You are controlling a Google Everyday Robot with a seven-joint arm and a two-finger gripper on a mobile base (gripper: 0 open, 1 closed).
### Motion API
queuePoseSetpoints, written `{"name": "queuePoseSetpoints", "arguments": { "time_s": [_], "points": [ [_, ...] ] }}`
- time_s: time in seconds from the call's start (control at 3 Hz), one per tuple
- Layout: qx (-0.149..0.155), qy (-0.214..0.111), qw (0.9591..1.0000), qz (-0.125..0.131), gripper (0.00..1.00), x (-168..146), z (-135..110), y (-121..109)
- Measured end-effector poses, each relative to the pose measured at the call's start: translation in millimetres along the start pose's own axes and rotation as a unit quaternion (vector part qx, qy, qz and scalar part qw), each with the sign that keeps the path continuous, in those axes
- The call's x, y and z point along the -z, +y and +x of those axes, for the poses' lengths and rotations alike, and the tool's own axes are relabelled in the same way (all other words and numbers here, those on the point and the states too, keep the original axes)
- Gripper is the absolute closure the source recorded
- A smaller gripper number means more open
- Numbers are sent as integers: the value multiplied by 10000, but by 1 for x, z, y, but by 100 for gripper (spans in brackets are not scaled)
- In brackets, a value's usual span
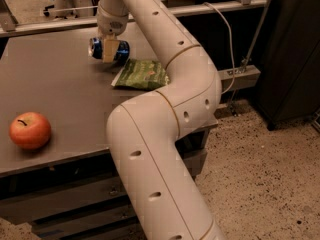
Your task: Knock pepsi can over
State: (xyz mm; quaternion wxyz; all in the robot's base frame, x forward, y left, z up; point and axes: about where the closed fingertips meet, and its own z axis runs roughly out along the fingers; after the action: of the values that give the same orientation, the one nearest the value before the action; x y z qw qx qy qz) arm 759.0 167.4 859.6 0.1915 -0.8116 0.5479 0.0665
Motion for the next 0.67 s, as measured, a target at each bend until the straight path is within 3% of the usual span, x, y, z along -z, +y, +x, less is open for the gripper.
{"name": "queuePoseSetpoints", "arguments": {
  "time_s": [0.33, 0.67],
  "points": [
    [100, 37, 9999, -110, 12, -5, -1, 4],
    [173, 27, 9997, -183, 0, -9, -3, 6]
  ]
}}
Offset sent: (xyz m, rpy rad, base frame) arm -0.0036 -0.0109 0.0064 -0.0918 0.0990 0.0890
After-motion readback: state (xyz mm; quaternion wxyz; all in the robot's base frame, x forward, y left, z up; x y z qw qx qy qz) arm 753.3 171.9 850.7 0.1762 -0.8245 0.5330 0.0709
